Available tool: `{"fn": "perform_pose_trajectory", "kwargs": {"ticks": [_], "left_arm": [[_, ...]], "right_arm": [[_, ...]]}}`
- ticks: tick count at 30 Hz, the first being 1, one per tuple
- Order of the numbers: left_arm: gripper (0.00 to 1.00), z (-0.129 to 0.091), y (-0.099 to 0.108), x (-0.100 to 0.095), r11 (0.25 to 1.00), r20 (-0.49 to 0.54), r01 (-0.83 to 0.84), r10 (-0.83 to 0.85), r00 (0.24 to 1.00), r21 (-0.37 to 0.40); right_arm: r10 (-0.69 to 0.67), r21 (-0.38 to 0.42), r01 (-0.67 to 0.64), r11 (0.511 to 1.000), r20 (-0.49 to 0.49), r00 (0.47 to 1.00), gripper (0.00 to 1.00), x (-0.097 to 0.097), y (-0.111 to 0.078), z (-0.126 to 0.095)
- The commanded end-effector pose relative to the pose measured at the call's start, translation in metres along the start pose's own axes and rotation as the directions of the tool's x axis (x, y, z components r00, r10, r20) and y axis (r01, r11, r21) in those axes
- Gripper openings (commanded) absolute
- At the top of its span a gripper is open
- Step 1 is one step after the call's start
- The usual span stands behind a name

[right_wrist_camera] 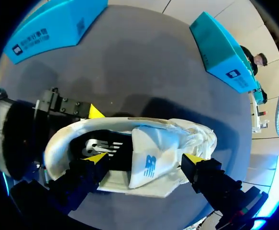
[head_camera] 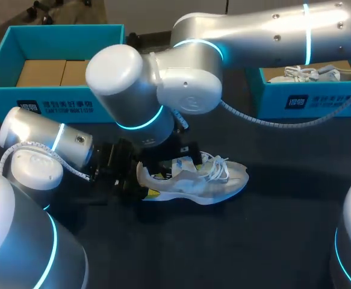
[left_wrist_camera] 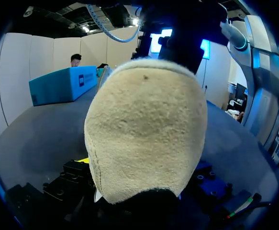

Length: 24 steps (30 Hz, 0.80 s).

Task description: Take the shoe out of the shoebox, open the shoe tongue, remove and reinsert the insole, then place the shoe into the shoebox

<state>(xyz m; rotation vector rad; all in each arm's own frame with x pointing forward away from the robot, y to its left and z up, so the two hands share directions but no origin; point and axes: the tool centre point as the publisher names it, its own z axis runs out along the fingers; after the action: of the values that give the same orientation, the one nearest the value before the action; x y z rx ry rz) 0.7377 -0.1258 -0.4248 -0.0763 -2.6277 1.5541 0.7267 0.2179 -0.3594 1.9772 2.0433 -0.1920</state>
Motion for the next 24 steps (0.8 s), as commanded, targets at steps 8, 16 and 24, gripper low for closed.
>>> {"fn": "perform_pose_trajectory", "kwargs": {"ticks": [8,16,24], "left_arm": [[0.00,0.001,0.001,0.002,1.000,0.001,0.000,0.000,1.000,-0.004],[0.00,0.001,0.001,0.002,1.000,0.001,0.000,0.000,1.000,-0.004],[0.00,0.001,0.001,0.002,1.000,0.001,0.000,0.000,1.000,-0.004]], "right_arm": [[0.503,-0.037,-0.502,0.864,0.086,0.860,1.00,-0.010,-0.004,0.005],[0.508,-0.064,-0.505,0.861,0.152,0.848,1.00,-0.029,0.003,0.008],[0.525,-0.074,-0.521,0.851,0.172,0.833,0.78,-0.046,0.004,0.001]]}}
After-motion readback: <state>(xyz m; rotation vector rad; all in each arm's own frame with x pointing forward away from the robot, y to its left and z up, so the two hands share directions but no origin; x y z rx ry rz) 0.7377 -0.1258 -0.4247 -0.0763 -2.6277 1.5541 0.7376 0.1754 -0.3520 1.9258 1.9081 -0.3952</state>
